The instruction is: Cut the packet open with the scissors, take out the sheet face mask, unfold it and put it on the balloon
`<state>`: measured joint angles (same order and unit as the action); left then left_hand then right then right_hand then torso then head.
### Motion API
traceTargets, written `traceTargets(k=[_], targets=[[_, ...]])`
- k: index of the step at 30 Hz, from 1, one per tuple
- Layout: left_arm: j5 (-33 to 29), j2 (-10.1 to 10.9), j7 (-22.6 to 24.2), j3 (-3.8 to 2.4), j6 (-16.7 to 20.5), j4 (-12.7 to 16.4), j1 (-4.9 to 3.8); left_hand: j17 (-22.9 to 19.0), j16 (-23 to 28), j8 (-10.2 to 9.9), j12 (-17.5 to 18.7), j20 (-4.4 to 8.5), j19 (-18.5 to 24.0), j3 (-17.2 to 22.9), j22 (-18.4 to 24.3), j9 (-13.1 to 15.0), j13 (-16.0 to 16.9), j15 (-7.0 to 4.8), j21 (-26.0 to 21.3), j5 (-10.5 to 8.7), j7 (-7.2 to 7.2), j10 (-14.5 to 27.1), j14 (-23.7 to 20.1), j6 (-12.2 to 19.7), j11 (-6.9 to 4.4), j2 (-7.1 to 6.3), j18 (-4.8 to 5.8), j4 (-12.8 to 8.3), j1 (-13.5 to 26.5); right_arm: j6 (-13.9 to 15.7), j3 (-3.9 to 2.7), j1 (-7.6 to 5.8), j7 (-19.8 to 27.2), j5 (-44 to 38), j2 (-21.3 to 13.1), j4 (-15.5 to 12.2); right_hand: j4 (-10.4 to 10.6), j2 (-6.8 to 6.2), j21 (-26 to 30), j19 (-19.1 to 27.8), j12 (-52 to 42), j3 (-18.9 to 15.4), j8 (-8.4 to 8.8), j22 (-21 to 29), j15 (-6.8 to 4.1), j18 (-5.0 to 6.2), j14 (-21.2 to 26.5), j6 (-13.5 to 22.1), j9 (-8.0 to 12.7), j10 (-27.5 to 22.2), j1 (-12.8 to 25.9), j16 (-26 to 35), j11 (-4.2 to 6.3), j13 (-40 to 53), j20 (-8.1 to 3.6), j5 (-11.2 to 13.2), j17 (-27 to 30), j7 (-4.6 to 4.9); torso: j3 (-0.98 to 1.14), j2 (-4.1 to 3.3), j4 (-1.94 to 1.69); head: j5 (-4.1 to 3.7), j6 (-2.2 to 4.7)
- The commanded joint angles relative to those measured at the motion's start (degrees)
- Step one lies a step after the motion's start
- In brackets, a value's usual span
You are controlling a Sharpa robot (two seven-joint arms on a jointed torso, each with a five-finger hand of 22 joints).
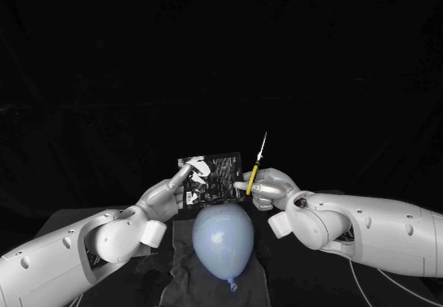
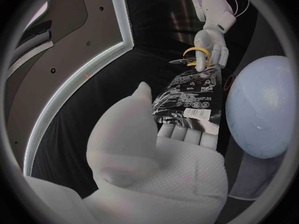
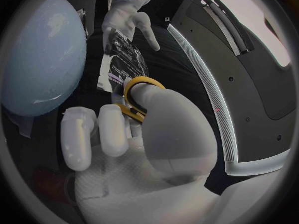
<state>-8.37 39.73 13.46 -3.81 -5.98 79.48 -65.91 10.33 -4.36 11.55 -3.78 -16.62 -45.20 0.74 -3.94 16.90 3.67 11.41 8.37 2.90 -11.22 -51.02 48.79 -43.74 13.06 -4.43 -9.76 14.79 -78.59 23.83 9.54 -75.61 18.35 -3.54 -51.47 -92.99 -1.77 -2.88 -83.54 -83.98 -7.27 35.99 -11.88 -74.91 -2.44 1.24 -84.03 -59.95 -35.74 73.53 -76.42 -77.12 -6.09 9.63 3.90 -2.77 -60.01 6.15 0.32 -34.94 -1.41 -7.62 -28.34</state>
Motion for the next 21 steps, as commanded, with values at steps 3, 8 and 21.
traceTargets(k=[3,8,21], targets=[[6.49,-0.27,-1.42,-0.04,1.66,-0.07,-0.27,0.21,-0.55,0.3,-0.39,-0.01,-1.24,1.73,-0.14,0.16,0.12,-0.56,0.35,-0.11,-4.21,-1.41,1.14,-1.31,-0.34,0.44,-0.01,-2.09,-6.39,-0.48,-0.07,-0.02,-0.51,-1.66,0.05,-0.18,-0.08,0.51,-0.28,-2.75,-0.14,0.58,-0.35,-12.27,-0.35,0.33,-0.75,0.05,-0.15,9.68,0.01,-0.33,4.78,0.16,-0.52,-0.05,-0.03,-0.19,0.01,0.0,-0.07,0.12,-0.22],[8.45,-0.82,-2.85,0.03,2.74,-0.42,-0.45,0.69,-1.75,1.03,-0.84,0.23,-3.81,3.22,-0.32,0.33,0.17,-1.67,1.46,-0.11,-2.69,-4.13,3.72,-3.27,-1.65,0.77,-0.82,-4.02,-11.29,0.04,-0.07,-0.02,-0.98,-1.94,0.32,-0.16,-0.18,0.5,-0.26,-2.74,-0.12,0.7,-0.38,-12.26,-0.35,0.34,-0.75,0.07,-0.23,9.69,0.09,-0.31,4.78,0.24,-0.53,-0.05,0.01,-0.19,0.01,0.02,0.01,0.27,-0.34],[7.09,-2.06,-4.6,0.86,2.89,-1.01,-1.14,1.07,-2.72,-0.2,-0.12,1.76,-8.95,3.39,-0.15,-0.54,0.02,-2.6,2.95,-0.11,0.07,-6.8,6.63,-2.73,-2.25,-0.26,-0.93,-3.42,-12.59,1.14,-0.07,-0.02,-1.22,-2.57,0.77,-0.04,-0.33,0.48,-0.2,-2.71,-0.1,0.89,-0.42,-12.24,-0.35,0.35,-0.74,0.1,-0.36,9.68,0.2,-0.31,4.78,0.36,-0.53,-0.04,0.01,-0.18,0.03,-0.01,0.02,0.77,-0.54]])
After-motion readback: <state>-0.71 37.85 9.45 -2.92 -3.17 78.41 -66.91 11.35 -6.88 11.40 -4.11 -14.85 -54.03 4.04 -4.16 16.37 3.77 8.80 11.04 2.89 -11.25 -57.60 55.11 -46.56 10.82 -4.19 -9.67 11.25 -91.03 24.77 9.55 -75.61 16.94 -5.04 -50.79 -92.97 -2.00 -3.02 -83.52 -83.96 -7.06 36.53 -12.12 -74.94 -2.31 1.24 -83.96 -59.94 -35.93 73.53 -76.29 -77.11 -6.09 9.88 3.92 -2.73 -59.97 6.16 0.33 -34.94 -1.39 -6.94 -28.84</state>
